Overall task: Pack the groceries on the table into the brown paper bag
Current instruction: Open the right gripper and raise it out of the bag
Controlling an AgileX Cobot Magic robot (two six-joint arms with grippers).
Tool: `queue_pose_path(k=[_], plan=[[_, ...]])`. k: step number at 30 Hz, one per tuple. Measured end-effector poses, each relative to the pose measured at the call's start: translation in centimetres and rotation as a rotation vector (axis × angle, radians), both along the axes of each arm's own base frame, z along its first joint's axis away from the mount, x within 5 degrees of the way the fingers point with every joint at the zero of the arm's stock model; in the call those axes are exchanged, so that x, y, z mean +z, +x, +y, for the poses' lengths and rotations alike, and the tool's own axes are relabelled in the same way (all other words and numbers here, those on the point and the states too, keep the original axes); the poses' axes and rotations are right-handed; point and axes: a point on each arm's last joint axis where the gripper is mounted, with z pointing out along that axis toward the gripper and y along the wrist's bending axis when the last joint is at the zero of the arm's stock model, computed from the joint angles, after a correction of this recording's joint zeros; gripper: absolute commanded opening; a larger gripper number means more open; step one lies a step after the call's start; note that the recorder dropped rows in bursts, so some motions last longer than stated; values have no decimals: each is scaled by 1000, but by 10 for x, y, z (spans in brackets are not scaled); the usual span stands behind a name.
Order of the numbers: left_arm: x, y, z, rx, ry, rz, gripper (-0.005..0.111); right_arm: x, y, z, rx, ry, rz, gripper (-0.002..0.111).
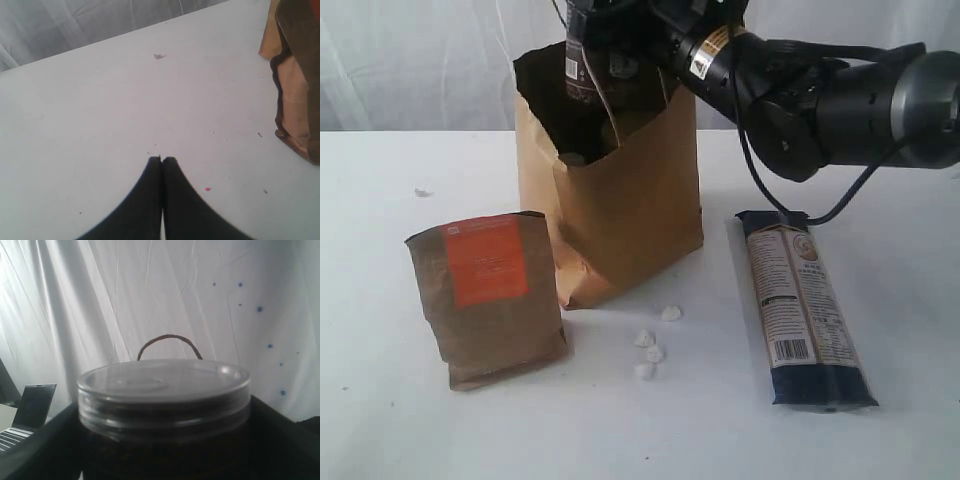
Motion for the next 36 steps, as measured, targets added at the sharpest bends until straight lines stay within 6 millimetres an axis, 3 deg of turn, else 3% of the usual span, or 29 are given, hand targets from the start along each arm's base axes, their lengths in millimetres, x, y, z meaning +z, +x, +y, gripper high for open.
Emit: queue_pose_path(k=[3,21,27,33,36], plan=[[0,0,0,0,0,0,0,-1,0,0,0,0,3,48],[0,0,0,0,0,0,0,-7,2,1,-5,-18,32,49],[0,0,0,0,0,0,0,-7,3,1,-3,-9,42,59],[0,0,0,0,0,0,0,-21,8,4,6,9,80,59],[0,0,0,0,0,0,0,-30,12,7,11,17,104,65]])
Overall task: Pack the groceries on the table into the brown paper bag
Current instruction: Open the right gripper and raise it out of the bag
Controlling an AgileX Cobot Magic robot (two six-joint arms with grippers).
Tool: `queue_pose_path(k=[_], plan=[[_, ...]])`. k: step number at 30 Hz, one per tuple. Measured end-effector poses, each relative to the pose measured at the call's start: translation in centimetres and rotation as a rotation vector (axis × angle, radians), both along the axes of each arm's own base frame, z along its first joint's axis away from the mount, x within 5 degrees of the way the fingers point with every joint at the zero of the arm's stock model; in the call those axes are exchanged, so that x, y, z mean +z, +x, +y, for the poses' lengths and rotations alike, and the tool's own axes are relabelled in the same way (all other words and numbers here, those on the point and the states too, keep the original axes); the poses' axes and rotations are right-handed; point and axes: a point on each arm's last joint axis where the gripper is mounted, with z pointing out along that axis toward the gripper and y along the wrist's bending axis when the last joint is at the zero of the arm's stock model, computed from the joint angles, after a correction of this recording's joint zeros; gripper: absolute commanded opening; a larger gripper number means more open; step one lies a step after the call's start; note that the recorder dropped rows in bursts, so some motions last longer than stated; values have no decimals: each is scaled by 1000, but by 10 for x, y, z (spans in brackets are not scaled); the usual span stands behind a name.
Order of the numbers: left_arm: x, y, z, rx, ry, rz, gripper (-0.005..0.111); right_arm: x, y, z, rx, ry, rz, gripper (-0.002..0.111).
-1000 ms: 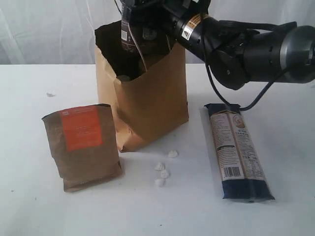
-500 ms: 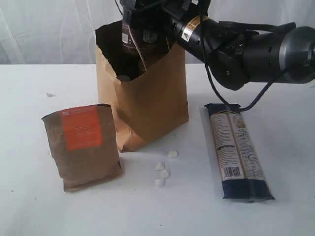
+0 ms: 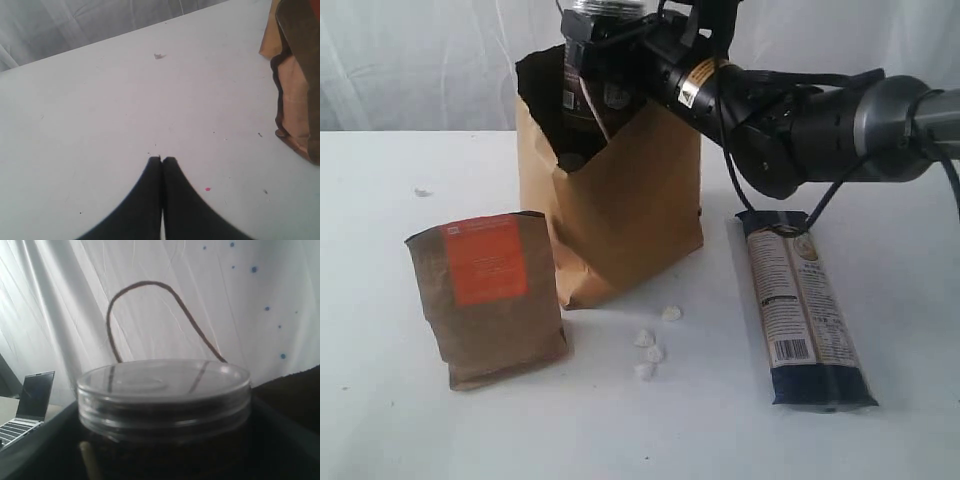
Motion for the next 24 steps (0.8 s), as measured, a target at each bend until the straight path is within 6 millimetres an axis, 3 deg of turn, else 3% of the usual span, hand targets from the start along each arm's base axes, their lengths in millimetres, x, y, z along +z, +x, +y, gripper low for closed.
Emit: queue_pose_path(k=[7,11,24], plan=[[0,0,0,0,0,0,0,6,4,7,16,38,9,71],[0,0,0,0,0,0,0,5,4,10,17,27,26,83],[0,0,0,0,0,0,0,5,4,10,11,13,43,83]])
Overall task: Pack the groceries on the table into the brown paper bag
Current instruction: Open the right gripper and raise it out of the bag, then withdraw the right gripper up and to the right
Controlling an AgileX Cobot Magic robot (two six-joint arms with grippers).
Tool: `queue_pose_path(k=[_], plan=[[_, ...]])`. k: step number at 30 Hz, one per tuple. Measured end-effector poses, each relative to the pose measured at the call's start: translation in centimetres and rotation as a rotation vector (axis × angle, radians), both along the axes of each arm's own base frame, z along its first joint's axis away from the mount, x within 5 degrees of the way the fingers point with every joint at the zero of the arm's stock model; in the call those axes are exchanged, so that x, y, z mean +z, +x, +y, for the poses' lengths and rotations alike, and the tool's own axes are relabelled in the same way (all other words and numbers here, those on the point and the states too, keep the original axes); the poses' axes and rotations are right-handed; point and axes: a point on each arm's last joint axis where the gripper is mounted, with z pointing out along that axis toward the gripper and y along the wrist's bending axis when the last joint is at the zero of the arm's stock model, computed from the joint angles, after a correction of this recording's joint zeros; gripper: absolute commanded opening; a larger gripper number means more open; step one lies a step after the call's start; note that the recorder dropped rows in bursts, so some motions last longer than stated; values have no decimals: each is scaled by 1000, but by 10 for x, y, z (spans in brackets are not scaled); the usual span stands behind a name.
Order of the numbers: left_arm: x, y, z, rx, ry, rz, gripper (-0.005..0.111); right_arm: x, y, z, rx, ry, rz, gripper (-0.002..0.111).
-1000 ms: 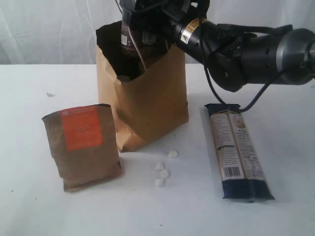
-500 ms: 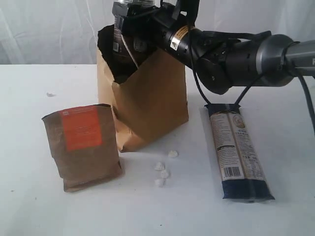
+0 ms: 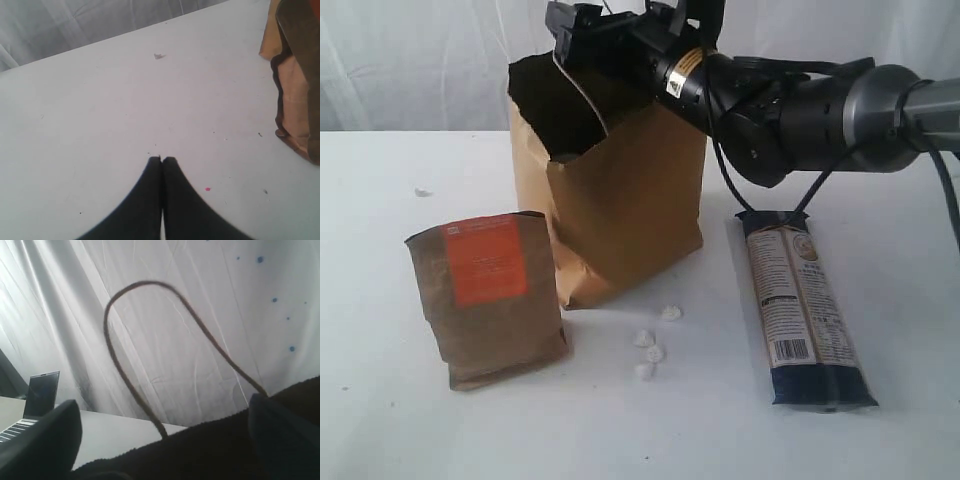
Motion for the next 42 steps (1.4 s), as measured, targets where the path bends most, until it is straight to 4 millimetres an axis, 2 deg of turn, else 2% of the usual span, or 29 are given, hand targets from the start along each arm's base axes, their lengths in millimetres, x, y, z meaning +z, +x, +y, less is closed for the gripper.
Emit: queue_pose_path(k=[5,8,16,20,25,31,34,42], plan=[[0,0,0,0,0,0,0,1,0,0,3,10,-12,83],[0,0,0,0,0,0,0,9,-2,0,14,47,-58,83],[0,0,0,0,0,0,0,61,-23,-11,28,123,-192,83],[0,0,0,0,0,0,0,80,-33,-20,-7,59,-136,83],[0,0,0,0,0,0,0,86,-42,-33,-78,-93,5,83],[0,0,0,0,0,0,0,106,-58,-46,-115,-235,-66,83],[0,0,0,0,0,0,0,107,-61,-50,-126,-274,-43,83],[0,0,0,0,0,0,0,90,-60,-54,-150,-390,102,82]])
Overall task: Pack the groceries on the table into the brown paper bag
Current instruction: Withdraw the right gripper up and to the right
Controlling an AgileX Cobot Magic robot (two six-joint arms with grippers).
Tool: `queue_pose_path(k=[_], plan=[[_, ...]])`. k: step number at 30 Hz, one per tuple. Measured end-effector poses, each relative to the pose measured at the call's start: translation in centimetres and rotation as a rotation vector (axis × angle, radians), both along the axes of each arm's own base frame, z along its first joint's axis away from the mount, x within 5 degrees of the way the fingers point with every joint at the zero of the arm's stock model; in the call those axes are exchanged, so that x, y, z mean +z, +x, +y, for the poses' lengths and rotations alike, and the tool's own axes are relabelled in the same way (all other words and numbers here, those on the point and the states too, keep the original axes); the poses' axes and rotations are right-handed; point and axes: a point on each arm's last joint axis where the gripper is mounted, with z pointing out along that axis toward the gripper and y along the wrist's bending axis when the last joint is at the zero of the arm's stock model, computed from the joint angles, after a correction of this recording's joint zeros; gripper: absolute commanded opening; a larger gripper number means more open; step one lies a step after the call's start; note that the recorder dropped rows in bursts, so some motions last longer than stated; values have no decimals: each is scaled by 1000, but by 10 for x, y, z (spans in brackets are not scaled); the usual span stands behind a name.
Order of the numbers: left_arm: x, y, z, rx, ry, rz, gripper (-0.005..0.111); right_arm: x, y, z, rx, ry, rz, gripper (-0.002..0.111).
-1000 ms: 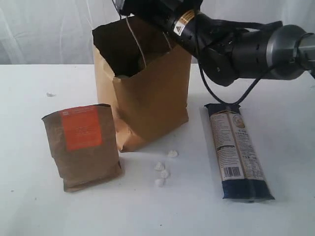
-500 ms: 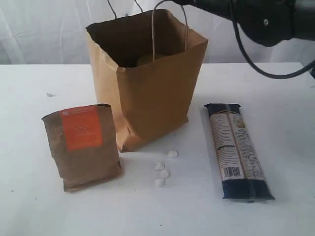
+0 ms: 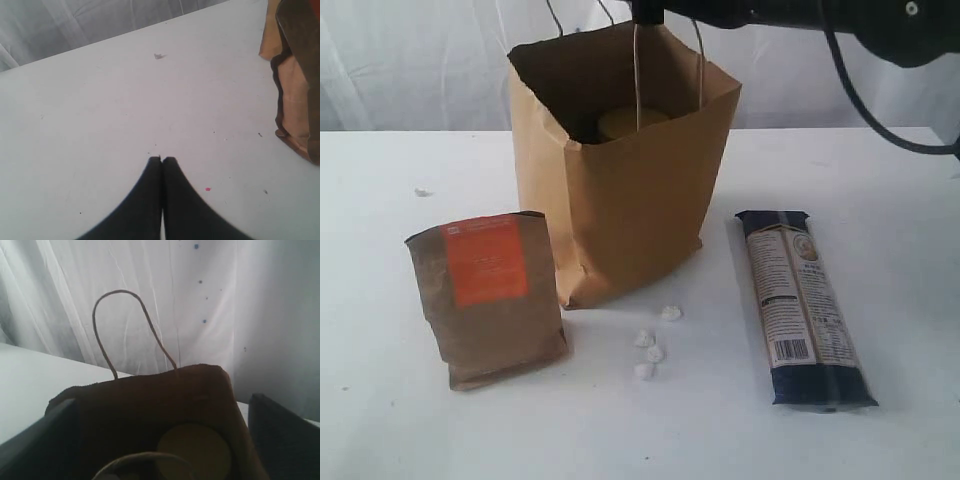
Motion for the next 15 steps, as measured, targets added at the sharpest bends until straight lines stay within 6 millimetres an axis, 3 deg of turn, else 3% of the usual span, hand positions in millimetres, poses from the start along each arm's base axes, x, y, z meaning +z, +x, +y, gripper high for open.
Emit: queue_pose_path(k=[5,10,15], plan=[[0,0,0,0,0,0,0,9,-7,-5,9,-64,-44,78],[0,0,0,0,0,0,0,33,-28,-22,10,-186,-126,67],[0,0,0,0,0,0,0,34,-31,-62,-125,-458,-78,34]])
